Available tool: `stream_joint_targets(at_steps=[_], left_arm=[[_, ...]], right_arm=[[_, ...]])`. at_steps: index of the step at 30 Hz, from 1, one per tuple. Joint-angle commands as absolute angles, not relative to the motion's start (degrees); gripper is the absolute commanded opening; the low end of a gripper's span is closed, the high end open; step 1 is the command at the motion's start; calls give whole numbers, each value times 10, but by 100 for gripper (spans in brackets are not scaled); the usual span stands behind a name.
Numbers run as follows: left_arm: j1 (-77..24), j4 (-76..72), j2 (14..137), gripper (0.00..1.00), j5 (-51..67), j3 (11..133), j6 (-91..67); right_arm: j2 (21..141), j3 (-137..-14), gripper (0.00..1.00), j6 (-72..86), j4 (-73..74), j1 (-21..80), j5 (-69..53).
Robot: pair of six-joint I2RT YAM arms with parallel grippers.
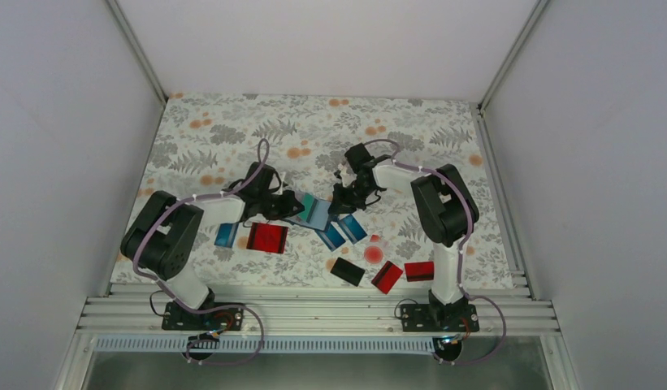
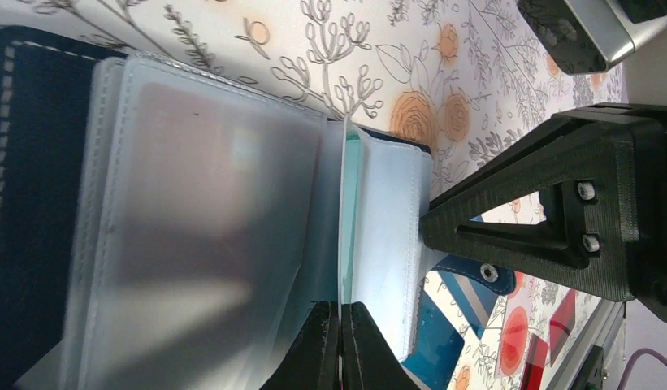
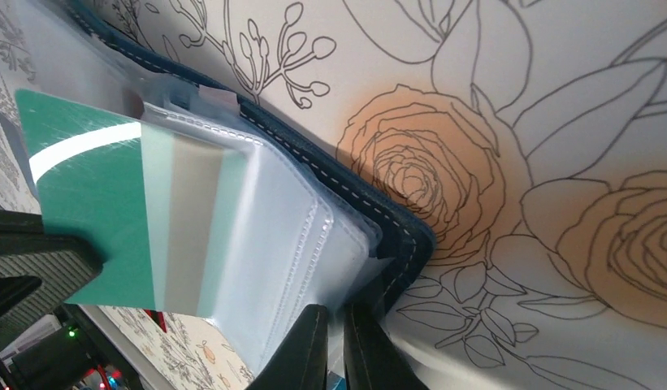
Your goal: Put the credit cards into the card holder
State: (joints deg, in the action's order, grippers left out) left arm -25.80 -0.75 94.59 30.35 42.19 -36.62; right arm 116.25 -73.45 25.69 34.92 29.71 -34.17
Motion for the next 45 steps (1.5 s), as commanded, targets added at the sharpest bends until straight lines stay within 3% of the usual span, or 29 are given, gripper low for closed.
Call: stream_joint_targets(at_steps=[1,16,24,40,45], left_arm=[[-242,-12,938,3,314,405,-370],[-250,-88,989,3,361,392,-413],[-258,-101,989,10,364,371,-422],[-273,113,957,57,274,469,-278],[-276,143,969,62,247,496,-243]], right_arm=[[1214,-705,8,265,380,311,-249],[1227,-703,5,265,360,323,-289],[1232,-704,4,258,366,324,-290],[1239,-727,4,246,374,324,-289],[1241,-726,4,249,368,324,-293]])
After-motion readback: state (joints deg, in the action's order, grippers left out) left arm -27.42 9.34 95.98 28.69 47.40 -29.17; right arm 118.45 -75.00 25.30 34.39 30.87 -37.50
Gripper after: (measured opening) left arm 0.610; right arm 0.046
